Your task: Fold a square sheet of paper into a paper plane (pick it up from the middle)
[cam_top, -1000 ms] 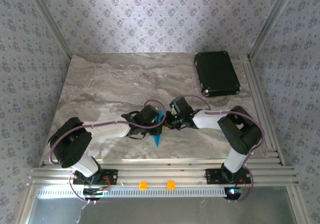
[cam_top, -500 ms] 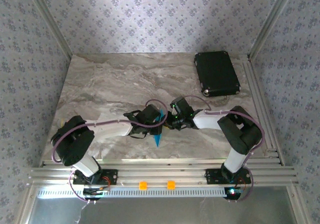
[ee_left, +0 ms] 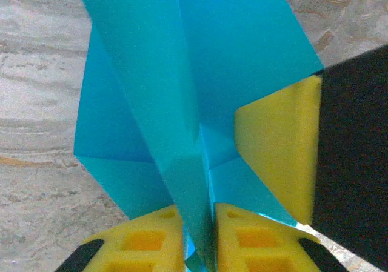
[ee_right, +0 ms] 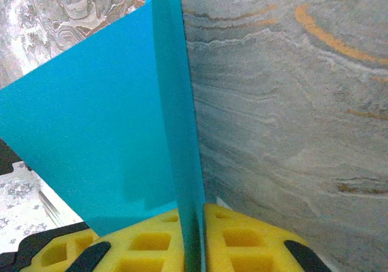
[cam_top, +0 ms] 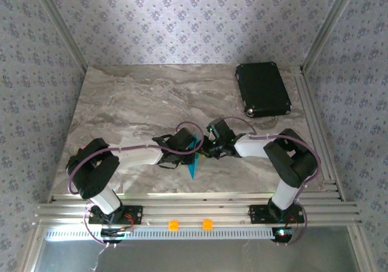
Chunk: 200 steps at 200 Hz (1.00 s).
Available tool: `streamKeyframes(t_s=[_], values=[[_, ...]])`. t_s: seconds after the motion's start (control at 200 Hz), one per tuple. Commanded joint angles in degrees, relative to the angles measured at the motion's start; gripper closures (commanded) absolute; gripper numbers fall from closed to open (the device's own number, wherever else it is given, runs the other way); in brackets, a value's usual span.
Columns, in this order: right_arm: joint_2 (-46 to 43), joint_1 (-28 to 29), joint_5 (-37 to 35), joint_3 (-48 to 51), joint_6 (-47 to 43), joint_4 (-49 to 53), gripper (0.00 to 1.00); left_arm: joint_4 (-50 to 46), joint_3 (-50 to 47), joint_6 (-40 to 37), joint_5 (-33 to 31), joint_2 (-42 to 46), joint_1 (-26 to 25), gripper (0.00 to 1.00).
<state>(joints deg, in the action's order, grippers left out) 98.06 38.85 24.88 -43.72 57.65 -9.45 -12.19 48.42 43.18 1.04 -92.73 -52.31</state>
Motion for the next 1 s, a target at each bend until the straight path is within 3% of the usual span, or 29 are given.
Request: streamKeyframes(t_s=[0.0,0.3,0.994], values=[[-0.68,-0.58,0.63,0.92,0.42,-0.36,0.86,0.19,1.75,0.60,0.48,0.17,-0.51,0.84],[-1.03,-0.88,0.95,1.97,0.97,-1.79,0.86,-2.37,3.16,-0.35,0.11,-0.03,-0.47,0.89],[-0.89,-1.52,1.21,3.29,1.41,-2.88,0.85,-2.63,4.73,-0.25,1.76,-3.17,-0.53,0.82]])
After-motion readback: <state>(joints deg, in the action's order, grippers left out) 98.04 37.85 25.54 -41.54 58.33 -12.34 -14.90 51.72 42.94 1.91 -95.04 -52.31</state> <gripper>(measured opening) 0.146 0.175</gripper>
